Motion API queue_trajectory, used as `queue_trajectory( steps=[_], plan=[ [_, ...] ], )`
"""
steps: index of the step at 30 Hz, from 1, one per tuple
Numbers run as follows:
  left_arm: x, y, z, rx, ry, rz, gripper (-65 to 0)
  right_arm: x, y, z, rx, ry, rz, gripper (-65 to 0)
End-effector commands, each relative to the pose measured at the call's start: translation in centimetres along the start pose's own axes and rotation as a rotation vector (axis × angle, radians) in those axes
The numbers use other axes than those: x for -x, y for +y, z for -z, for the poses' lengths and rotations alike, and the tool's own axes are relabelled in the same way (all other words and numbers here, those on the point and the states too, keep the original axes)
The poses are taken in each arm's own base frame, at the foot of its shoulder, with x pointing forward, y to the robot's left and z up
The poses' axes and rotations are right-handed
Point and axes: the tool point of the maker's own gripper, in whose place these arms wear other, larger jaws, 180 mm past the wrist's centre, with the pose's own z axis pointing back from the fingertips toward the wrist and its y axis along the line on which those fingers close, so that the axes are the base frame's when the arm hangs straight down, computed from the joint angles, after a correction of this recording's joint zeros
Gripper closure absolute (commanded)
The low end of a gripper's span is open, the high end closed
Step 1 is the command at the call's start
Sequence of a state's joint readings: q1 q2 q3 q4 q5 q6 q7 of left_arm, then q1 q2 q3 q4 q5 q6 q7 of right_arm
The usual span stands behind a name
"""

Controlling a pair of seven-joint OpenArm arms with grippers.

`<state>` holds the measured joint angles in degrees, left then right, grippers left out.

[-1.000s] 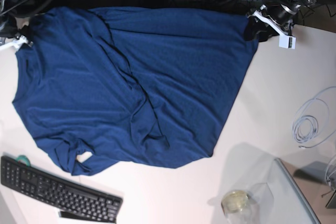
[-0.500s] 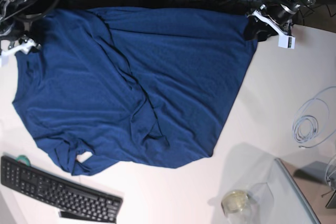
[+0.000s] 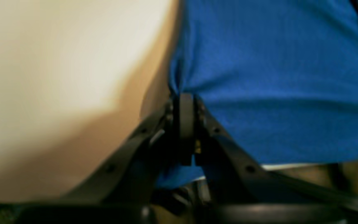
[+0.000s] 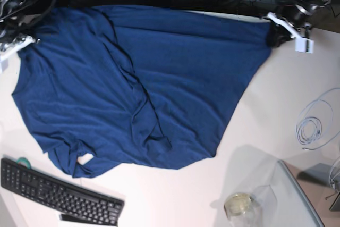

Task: Layout the t-shirt on the table in an organized manner, then fold the t-shirt properly
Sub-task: 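Regrasp the shirt edge with both grippers and pull it taut, then reach the right gripper into the shirt middle and pinch the fabric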

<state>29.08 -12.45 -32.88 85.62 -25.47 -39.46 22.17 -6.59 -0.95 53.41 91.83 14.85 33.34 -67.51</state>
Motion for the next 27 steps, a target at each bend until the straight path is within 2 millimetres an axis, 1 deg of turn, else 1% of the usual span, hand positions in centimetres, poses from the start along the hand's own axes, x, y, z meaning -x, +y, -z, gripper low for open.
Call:
queue_trajectory(
  steps=[1,2,4,5,6,8,9,11,12,15,19,22,23,27],
  plan=[
    [-2.0,0.3,-0.8,-0.010,-0.062,0.026,0.0,-1.7,-0.4,-1.1,0.022,-0.047,-0.019,-0.3],
    [-3.0,0.7,-1.3,-0.026,-0.084,0.042,0.0,-1.9,-0.4,-1.5,0.033,-0.049,-0.027,-0.3],
    [-3.6,1.2,-2.3,-0.054,-0.101,0.056,0.0,-2.6,-0.6,-2.4,0.053,-0.057,-0.042,-0.3],
    [-3.8,1.2,-2.6,-0.059,-0.105,0.064,0.0,-2.5,-0.6,-2.7,0.060,-0.047,-0.046,-0.3],
    [-3.9,1.4,-2.9,-0.064,-0.106,0.069,0.0,-2.4,-0.7,-2.9,0.066,-0.037,-0.049,-0.3],
    [-3.0,1.4,-3.1,-0.065,-0.083,0.063,0.0,-2.3,-0.6,-2.8,0.065,-0.027,-0.049,-0.3],
    [-2.5,1.5,-3.1,-0.066,-0.072,0.054,0.0,-2.2,-0.4,-2.3,0.053,-0.021,-0.052,-0.3],
    [-1.4,1.7,-2.9,-0.068,-0.052,0.024,0.0,-1.9,1.0,-0.7,0.009,-0.004,-0.076,-0.3],
    [-0.8,1.5,-2.6,-0.060,-0.040,0.014,0.0,-1.6,1.3,-0.2,-0.005,0.006,-0.083,-0.3],
    [0.7,0.7,-1.9,-0.031,-0.008,-0.010,0.0,-1.1,1.2,1.4,0.004,0.035,-0.090,-0.3],
    [1.8,0.0,-1.3,-0.006,0.017,-0.026,0.0,-2.5,1.2,3.1,0.034,0.059,-0.098,-0.3],
    [0.8,-0.7,-0.2,0.017,-0.003,-0.021,0.0,-4.1,1.3,3.8,0.071,0.077,-0.119,-0.3],
    [0.8,-0.7,0.1,0.019,-0.004,-0.028,0.0,-4.8,1.3,4.0,0.083,0.079,-0.128,-0.3],
    [0.1,-1.5,2.4,0.058,-0.018,-0.043,0.0,-7.4,2.5,5.0,0.084,0.060,-0.150,-0.3]
  ],
)
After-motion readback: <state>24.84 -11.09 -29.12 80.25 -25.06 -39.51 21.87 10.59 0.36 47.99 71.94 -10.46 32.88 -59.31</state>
